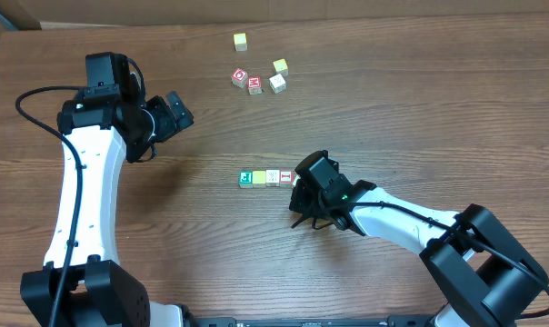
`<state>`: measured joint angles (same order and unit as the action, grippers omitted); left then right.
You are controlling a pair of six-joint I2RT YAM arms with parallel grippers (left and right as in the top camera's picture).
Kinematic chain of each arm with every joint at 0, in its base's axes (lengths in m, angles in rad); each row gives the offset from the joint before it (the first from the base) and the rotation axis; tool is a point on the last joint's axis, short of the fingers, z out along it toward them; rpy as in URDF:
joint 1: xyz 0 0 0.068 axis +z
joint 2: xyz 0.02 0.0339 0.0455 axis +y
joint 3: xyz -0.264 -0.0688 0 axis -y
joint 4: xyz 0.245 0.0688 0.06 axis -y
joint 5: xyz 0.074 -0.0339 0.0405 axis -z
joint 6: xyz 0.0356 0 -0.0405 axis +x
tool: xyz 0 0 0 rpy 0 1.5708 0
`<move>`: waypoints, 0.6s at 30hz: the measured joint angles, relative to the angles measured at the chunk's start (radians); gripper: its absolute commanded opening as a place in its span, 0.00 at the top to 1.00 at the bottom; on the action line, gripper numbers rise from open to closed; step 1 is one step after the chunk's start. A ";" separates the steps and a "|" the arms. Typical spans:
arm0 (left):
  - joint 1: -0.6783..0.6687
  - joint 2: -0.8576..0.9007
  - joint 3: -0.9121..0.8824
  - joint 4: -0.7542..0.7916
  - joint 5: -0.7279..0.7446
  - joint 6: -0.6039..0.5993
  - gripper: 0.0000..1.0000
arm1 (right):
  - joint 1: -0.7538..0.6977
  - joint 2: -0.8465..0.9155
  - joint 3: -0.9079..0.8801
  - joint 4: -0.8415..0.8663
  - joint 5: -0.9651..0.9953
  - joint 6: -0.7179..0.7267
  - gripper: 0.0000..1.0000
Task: Flip 5 blocks
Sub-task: 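Lower the E block beside the I block and rotate it upright, then set the E block at the row's right end and release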
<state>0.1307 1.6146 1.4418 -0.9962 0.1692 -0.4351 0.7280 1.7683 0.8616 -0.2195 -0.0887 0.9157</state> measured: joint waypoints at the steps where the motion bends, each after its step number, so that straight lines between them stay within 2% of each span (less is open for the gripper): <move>1: 0.000 0.000 0.000 0.000 0.000 0.000 0.00 | 0.000 0.000 0.000 0.000 0.005 0.000 0.96; 18: 0.000 0.000 0.000 0.000 0.000 0.000 0.00 | -0.001 0.000 0.000 0.025 0.045 -0.053 0.93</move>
<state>0.1307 1.6146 1.4418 -0.9962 0.1692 -0.4351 0.7273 1.7687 0.8616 -0.1944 -0.0437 0.8627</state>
